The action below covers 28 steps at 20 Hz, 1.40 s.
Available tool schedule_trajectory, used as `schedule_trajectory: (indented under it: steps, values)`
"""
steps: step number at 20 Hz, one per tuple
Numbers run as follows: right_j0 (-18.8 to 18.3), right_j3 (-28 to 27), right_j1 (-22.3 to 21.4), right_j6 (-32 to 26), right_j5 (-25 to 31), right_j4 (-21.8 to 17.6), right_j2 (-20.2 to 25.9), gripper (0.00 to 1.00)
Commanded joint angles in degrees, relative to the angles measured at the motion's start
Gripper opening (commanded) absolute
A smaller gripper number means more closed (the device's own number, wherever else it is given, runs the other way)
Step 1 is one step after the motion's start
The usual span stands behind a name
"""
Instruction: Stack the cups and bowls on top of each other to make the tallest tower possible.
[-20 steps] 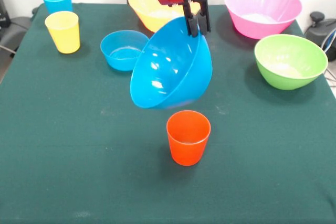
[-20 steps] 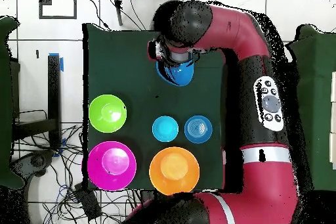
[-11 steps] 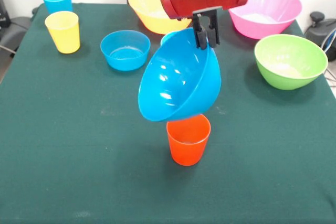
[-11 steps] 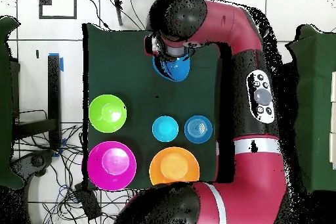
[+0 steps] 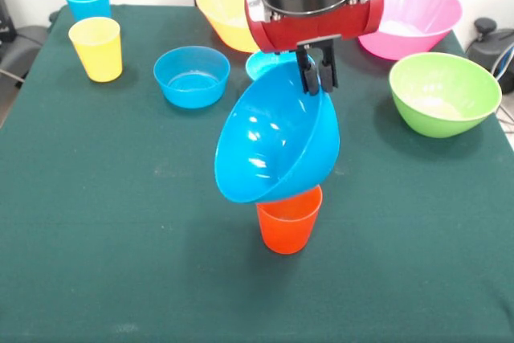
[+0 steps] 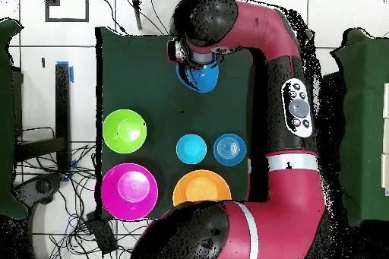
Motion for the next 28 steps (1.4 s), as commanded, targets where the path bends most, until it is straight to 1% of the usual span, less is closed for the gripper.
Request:
schedule_trajectory:
  steps: [1,3,8,14,16,21,24,27,28]
  values:
    - [1.5,-3.5,2.2,-0.2,3.8,-1.1,0.8,0.0]
    - [1.4,-3.8,2.5,-0.5,3.7,-1.0,0.9,0.0]
    - [0.1,0.7,0.3,-1.2,1.7,-0.2,0.5,0.0]
    - [-0.1,1.8,0.4,-1.1,0.2,-0.3,0.4,0.0]
    - [0.1,0.9,1.1,-1.3,0.2,-0.6,0.4,0.0]
    - [0.5,2.0,0.6,-0.9,-1.1,-1.0,0.1,0.0]
    - [1.2,0.3,1.3,-0.4,-0.2,-1.3,0.0,0.0]
    - [1.2,2.3,1.0,0.1,-2.3,-1.3,-0.1,0.0]
    - [1.3,2.3,1.2,0.3,-2.5,-1.3,-0.1,0.0]
